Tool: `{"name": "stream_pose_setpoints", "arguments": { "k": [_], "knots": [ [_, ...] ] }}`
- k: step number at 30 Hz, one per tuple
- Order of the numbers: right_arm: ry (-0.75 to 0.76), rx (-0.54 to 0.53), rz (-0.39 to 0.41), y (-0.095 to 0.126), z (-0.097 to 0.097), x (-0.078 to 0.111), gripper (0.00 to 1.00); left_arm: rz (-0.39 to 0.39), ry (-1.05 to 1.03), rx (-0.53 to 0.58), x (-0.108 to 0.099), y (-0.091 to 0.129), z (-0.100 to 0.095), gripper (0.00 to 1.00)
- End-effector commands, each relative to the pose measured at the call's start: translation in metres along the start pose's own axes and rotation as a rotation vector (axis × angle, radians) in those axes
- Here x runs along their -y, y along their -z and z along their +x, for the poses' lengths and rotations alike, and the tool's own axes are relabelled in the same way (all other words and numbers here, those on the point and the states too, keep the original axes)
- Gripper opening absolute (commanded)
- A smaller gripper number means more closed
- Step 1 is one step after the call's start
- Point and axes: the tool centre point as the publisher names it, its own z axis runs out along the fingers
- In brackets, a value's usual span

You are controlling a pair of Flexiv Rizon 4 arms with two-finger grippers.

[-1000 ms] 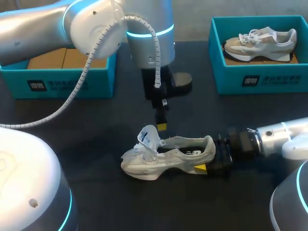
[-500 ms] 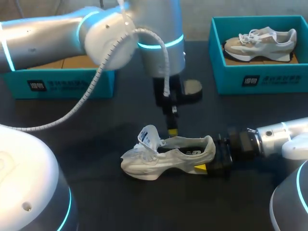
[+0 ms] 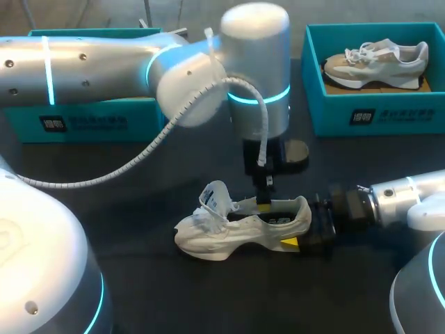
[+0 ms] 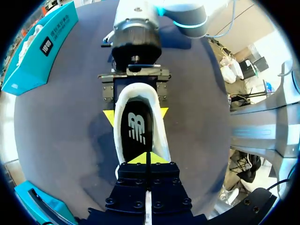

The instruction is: Take the shoe out of the shoebox, open the shoe tongue, remove and reinsert the insole, then place the shoe into the shoebox

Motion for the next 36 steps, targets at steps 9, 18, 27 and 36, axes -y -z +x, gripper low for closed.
{"name": "stream_pose_setpoints", "arguments": {
  "k": [9,18,27,36],
  "knots": [
    [0.0,0.002,0.003,-0.003,0.0,0.001,0.0,-0.023,0.042,-0.041,-0.014,-0.037,-0.004,0.0],
    [0.0,0.002,0.003,-0.003,0.0,0.001,0.0,-0.021,0.031,-0.117,-0.03,-0.045,0.01,0.0],
    [0.0,0.002,0.003,-0.003,0.0,0.001,0.0,-0.033,0.01,-0.121,-0.029,-0.055,0.025,0.0],
    [0.0,0.002,0.003,-0.003,0.0,0.001,0.0,-0.025,0.004,-0.088,-0.029,-0.058,0.029,0.4]
  ]
}}
